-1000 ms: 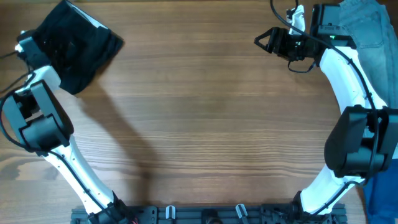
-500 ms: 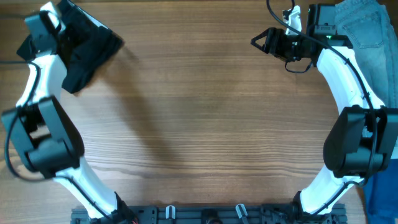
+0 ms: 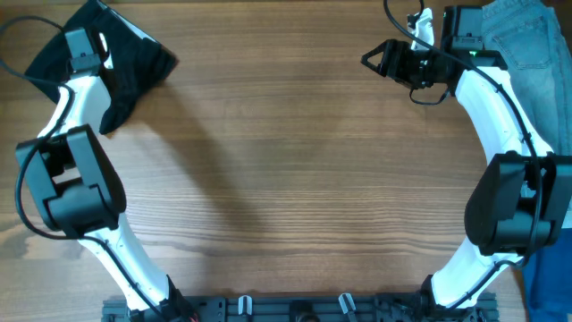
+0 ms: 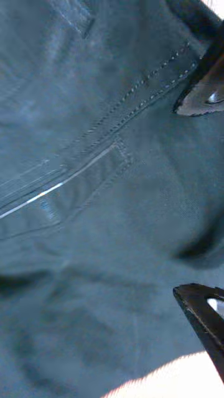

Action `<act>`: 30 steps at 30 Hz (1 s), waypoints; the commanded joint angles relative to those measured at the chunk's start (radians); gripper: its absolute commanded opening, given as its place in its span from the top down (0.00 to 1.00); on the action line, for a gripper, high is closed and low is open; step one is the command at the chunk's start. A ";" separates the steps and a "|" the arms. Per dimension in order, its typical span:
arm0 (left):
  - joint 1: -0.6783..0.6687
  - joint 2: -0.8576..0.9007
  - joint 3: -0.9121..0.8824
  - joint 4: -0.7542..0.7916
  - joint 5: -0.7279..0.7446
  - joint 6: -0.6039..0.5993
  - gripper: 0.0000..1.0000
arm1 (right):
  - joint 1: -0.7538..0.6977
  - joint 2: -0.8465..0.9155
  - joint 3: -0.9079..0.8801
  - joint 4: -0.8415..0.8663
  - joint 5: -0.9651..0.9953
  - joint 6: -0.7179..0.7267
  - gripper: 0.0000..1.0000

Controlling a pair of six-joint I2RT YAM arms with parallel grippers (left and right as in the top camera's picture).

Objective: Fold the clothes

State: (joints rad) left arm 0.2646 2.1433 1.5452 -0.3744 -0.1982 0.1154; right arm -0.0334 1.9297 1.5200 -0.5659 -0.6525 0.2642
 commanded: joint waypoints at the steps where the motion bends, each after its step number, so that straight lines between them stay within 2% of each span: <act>1: -0.005 0.051 -0.009 -0.033 -0.019 0.016 0.34 | 0.003 0.010 -0.009 -0.002 0.009 0.018 0.28; 2: -0.005 0.068 -0.009 -0.047 -0.018 0.014 0.51 | 0.003 0.010 -0.009 0.000 0.009 0.026 0.28; 6: -0.006 0.113 -0.009 -0.062 0.021 0.007 0.84 | 0.003 0.010 -0.009 0.003 0.010 0.026 0.27; 9: -0.013 0.145 -0.009 -0.062 0.095 -0.068 0.90 | 0.003 0.010 -0.009 0.003 0.010 0.025 0.27; 14: -0.027 0.190 -0.009 -0.006 0.266 -0.388 0.86 | 0.003 0.010 -0.009 0.003 0.010 0.025 0.27; 16: -0.036 0.210 -0.009 0.040 0.341 -0.480 0.86 | 0.003 0.010 -0.009 0.003 0.010 0.025 0.27; 18: -0.067 0.235 -0.009 0.109 0.358 -0.571 0.84 | 0.003 0.010 -0.009 0.003 0.010 0.025 0.27; 22: -0.133 0.263 -0.009 0.224 0.357 -0.595 0.70 | 0.003 0.010 -0.009 0.004 0.010 0.024 0.27; 27: -0.192 0.271 -0.009 0.394 0.307 -0.623 0.68 | 0.003 0.010 -0.009 0.002 0.010 0.024 0.27; 30: -0.200 0.271 -0.009 0.490 0.302 -0.629 0.60 | 0.003 0.010 -0.009 -0.003 0.010 0.024 0.27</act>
State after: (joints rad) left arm 0.0868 2.3505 1.5715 0.0856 0.0566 -0.4782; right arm -0.0334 1.9297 1.5200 -0.5659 -0.6495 0.2840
